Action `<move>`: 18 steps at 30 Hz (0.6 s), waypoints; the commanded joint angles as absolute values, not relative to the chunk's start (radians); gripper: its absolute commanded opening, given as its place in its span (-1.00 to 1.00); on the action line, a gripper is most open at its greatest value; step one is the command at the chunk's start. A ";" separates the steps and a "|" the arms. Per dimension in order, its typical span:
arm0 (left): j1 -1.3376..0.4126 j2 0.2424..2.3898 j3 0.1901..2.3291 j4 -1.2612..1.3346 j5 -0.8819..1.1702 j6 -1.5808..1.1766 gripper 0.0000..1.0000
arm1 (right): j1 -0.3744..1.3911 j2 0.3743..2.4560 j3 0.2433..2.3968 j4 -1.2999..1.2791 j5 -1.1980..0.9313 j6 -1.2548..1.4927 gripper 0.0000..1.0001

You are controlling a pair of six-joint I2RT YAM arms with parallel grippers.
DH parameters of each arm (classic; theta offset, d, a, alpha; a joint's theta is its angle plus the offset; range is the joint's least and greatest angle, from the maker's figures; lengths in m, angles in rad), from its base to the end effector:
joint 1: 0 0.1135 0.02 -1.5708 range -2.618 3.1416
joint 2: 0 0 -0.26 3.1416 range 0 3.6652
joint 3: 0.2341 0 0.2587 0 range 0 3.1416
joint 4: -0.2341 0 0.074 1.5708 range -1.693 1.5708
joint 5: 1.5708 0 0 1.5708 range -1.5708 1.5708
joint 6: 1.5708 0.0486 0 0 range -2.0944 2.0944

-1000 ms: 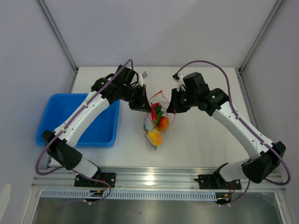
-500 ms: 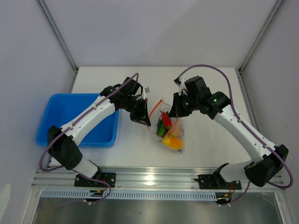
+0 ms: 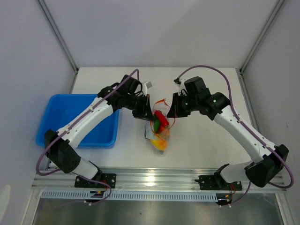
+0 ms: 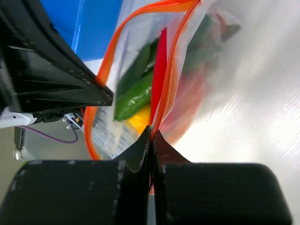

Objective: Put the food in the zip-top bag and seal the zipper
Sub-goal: Adjust the zipper food storage bag at the center of the board.

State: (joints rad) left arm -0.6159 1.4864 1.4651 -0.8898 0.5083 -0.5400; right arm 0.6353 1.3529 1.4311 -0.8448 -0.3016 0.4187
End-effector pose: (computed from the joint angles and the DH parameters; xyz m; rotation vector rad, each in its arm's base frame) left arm 0.2494 -0.2055 0.3352 0.3369 2.6457 -1.0749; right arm 0.2303 0.1877 0.3633 -0.4236 2.4266 0.8486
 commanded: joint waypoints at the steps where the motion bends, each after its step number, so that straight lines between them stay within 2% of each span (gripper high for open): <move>1: -0.621 1.483 1.411 -0.819 0.509 -0.468 -0.99 | 0.641 1.355 1.389 -0.769 -0.336 0.465 -1.00; 18: -0.614 1.382 1.270 -0.620 0.483 -0.439 -0.99 | 0.638 1.571 1.526 -0.704 -0.405 0.580 -1.00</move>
State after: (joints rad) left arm -0.6151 1.4334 1.2873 -0.7383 0.4767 -0.4465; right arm 0.6353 1.5352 1.4483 -0.7319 -0.4015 0.5205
